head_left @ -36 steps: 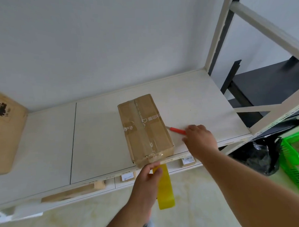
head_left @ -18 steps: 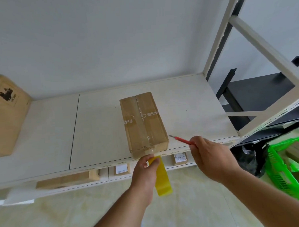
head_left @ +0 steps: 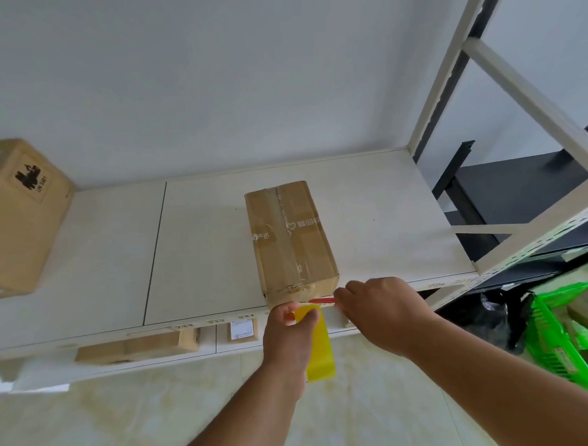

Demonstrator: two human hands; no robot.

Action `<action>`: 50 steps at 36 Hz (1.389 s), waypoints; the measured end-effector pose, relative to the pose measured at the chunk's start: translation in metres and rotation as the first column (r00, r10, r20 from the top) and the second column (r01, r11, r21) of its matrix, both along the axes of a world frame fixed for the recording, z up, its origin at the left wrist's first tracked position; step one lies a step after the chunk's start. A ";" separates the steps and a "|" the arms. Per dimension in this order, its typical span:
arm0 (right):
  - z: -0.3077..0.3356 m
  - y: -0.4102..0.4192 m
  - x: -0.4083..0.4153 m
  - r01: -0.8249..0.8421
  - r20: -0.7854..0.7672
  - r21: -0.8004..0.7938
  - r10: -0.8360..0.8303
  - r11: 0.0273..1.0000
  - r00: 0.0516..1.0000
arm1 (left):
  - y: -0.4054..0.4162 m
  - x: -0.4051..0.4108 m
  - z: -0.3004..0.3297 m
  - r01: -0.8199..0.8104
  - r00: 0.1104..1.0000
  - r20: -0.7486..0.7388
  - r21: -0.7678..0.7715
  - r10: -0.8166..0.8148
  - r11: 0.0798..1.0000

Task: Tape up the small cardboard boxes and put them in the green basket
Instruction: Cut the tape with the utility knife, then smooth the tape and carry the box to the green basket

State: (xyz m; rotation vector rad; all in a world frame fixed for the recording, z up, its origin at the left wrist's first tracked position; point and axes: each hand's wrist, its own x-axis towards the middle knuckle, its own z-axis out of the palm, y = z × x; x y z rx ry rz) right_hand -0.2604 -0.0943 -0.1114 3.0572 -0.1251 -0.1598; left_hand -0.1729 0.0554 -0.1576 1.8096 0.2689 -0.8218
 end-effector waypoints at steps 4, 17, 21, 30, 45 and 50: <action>-0.005 -0.001 0.002 -0.026 -0.120 -0.090 0.015 0.996 0.993 | -0.005 0.000 0.002 -0.024 1.000 -0.017 -0.011 0.024 1.000; 0.014 -0.027 0.012 -0.021 -0.401 -0.210 -0.066 0.977 0.914 | -0.016 0.001 0.020 0.025 0.999 0.025 -0.011 -0.024 1.000; 0.018 -0.061 -0.012 0.122 -0.415 -0.264 -0.227 0.957 0.881 | -0.008 0.001 0.023 0.065 0.997 0.033 -0.037 -0.064 0.997; -0.023 -0.075 0.008 0.548 -0.160 0.068 -0.533 0.834 0.831 | 0.001 -0.002 0.028 0.085 0.993 -0.067 -0.102 -0.092 0.991; 0.018 0.106 -0.045 0.343 -0.324 0.935 -0.613 -0.092 0.721 | 0.030 -0.026 0.083 0.167 0.973 0.181 -0.111 -0.146 0.980; 0.049 0.117 -0.046 0.372 -0.324 0.926 -0.624 -0.057 0.711 | 0.044 -0.012 0.115 0.377 0.828 0.387 0.155 -0.407 0.913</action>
